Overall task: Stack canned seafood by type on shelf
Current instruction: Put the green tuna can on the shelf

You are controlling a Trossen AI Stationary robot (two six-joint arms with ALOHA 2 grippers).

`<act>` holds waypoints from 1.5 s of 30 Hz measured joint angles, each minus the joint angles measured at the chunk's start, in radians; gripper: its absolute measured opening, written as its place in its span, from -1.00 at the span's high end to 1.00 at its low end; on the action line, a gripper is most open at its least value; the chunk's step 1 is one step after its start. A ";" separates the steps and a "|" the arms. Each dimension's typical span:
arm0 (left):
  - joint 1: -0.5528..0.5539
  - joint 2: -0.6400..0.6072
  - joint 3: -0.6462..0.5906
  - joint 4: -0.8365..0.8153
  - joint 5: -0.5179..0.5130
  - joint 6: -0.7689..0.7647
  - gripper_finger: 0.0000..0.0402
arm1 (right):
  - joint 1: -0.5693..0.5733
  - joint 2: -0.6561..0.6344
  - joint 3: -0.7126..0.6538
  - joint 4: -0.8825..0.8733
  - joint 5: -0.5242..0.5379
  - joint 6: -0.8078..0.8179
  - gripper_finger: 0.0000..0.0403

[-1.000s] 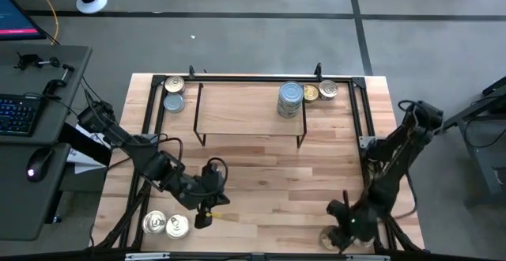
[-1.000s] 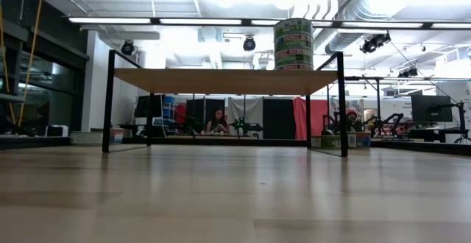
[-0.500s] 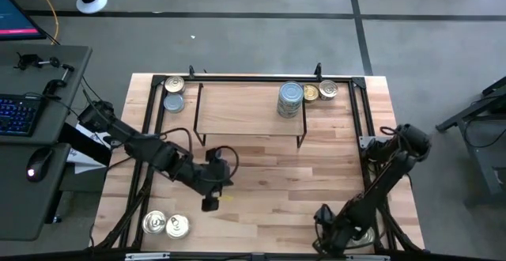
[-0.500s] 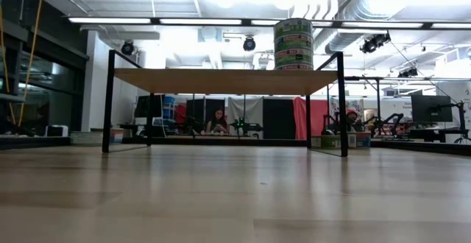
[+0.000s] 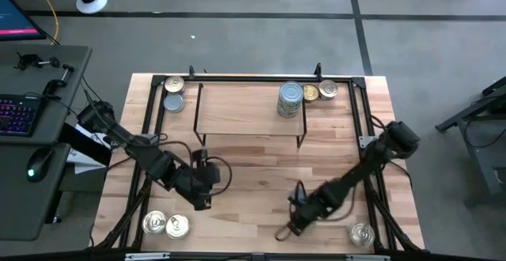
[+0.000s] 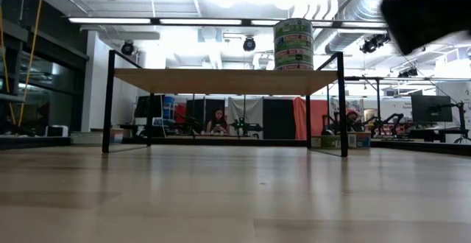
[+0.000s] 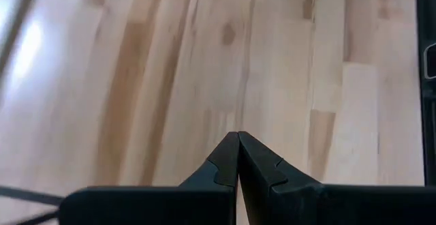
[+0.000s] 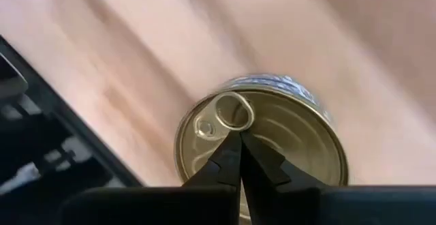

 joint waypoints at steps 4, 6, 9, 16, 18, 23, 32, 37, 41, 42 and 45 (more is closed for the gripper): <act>-0.040 0.000 -0.141 0.134 -0.013 -0.120 1.00 | -0.103 0.005 -0.003 0.094 0.068 -0.131 1.00; -0.052 0.000 -0.212 0.242 -0.016 -0.170 1.00 | -0.157 0.007 -0.005 0.137 0.105 -0.186 1.00; -0.060 0.000 -0.303 0.427 -0.036 -0.183 1.00 | -0.238 0.009 -0.006 0.221 0.133 -0.261 1.00; -0.021 0.000 -0.413 0.733 -0.127 -0.085 1.00 | -0.337 -0.027 0.011 0.385 0.032 -0.514 1.00; 0.011 0.010 -0.427 0.825 -0.123 -0.010 1.00 | -0.324 -0.062 0.028 0.329 0.028 -0.551 1.00; 0.115 0.136 -0.442 1.171 0.046 0.279 1.00 | -0.235 -0.125 0.017 0.037 0.053 -0.534 1.00; 0.178 0.374 -0.350 1.316 0.131 0.382 1.00 | -0.147 -0.115 -0.131 0.124 0.143 -0.340 1.00; 0.176 0.439 -0.331 1.344 0.138 0.427 1.00 | -0.170 -0.111 -0.169 0.155 0.203 -0.368 1.00; 0.193 0.487 -0.331 1.369 0.131 0.418 1.00 | -0.185 -0.109 -0.185 0.132 0.186 -0.414 1.00; 0.194 0.497 -0.331 1.374 0.128 0.414 1.00 | -0.189 -0.107 -0.184 0.142 0.186 -0.428 1.00; 0.197 0.508 -0.325 1.382 0.123 0.381 1.00 | -0.198 -0.100 -0.183 0.185 0.186 -0.484 1.00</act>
